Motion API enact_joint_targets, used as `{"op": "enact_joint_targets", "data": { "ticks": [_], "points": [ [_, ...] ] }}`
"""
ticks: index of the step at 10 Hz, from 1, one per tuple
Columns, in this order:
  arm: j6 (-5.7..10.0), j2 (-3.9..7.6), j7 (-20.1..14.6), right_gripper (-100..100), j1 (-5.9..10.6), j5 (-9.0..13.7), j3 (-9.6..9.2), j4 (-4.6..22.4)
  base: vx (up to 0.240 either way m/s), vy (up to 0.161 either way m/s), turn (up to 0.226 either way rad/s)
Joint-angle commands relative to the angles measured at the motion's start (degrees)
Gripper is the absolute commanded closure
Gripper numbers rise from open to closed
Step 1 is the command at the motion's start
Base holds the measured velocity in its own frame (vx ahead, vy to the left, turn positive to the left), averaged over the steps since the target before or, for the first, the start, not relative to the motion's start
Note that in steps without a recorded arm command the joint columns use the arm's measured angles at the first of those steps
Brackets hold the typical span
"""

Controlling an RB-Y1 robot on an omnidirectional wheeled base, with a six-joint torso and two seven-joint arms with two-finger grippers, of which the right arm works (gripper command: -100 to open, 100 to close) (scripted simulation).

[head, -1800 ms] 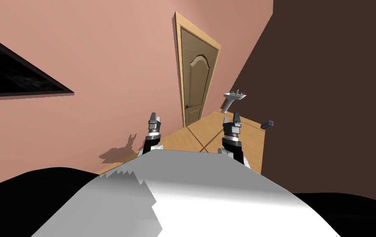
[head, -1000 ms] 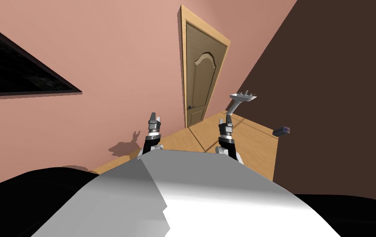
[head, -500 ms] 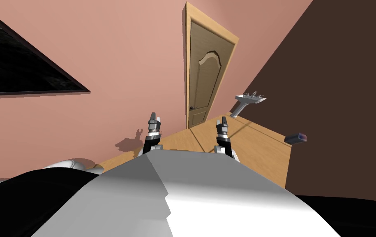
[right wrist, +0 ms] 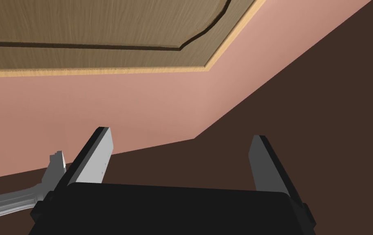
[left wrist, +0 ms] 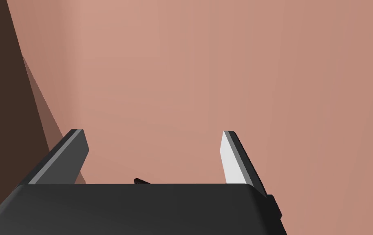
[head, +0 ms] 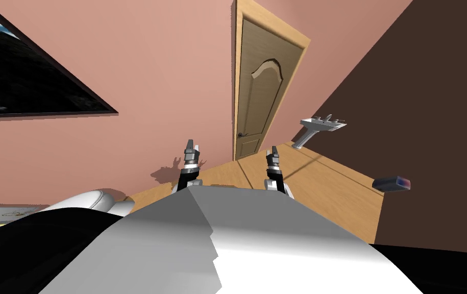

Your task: Pull the door open

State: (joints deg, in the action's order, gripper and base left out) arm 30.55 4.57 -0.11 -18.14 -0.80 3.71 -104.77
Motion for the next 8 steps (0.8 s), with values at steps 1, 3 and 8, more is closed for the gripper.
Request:
{"op": "enact_joint_targets", "data": {
  "ticks": [1,3,8],
  "points": [
    [0.36,0.50,-0.22,-100,0.88,0.22,0.14,2.50,0.057,-0.027,0.093],
    [0.95,1.10,-0.38,-100,2.88,0.49,0.30,6.29,0.072,-0.043,0.168],
    [1.88,2.01,-0.65,-100,6.07,0.91,0.56,13.26,0.063,-0.050,0.108]
  ]
}}
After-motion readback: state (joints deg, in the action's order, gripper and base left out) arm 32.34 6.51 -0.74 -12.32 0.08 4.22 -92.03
